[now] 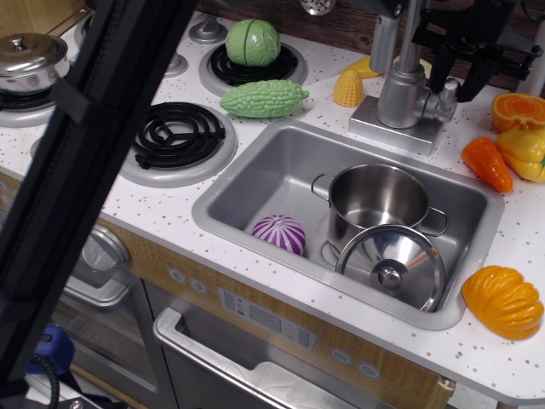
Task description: Turn lever vertical to front
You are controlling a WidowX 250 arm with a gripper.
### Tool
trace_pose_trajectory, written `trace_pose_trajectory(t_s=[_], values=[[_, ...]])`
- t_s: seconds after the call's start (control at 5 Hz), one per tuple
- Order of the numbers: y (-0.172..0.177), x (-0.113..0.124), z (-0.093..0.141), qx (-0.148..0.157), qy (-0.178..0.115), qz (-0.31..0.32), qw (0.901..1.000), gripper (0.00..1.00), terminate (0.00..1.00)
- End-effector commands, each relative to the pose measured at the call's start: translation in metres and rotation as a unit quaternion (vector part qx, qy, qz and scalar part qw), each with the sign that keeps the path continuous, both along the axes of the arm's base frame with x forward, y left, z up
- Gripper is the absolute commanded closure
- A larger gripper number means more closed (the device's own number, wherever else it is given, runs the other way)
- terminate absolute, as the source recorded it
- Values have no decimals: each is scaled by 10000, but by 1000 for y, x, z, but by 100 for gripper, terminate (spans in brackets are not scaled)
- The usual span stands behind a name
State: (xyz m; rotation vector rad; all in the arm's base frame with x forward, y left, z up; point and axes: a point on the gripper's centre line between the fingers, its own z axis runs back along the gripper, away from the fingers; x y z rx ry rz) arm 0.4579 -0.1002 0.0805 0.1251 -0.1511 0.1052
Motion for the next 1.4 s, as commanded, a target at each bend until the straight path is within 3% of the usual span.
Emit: trace_pose_trajectory(t_s=[0.0, 0.4, 1.0, 1.2], values=[[-12, 1, 16, -327, -230, -86, 9992, 100, 0], [-17, -3, -2, -450, -131, -167, 9988, 100, 0], [-14, -5, -24, -493, -274, -189, 9982, 100, 0], [-14, -4, -13, -437, -165, -254, 9986, 0, 100]])
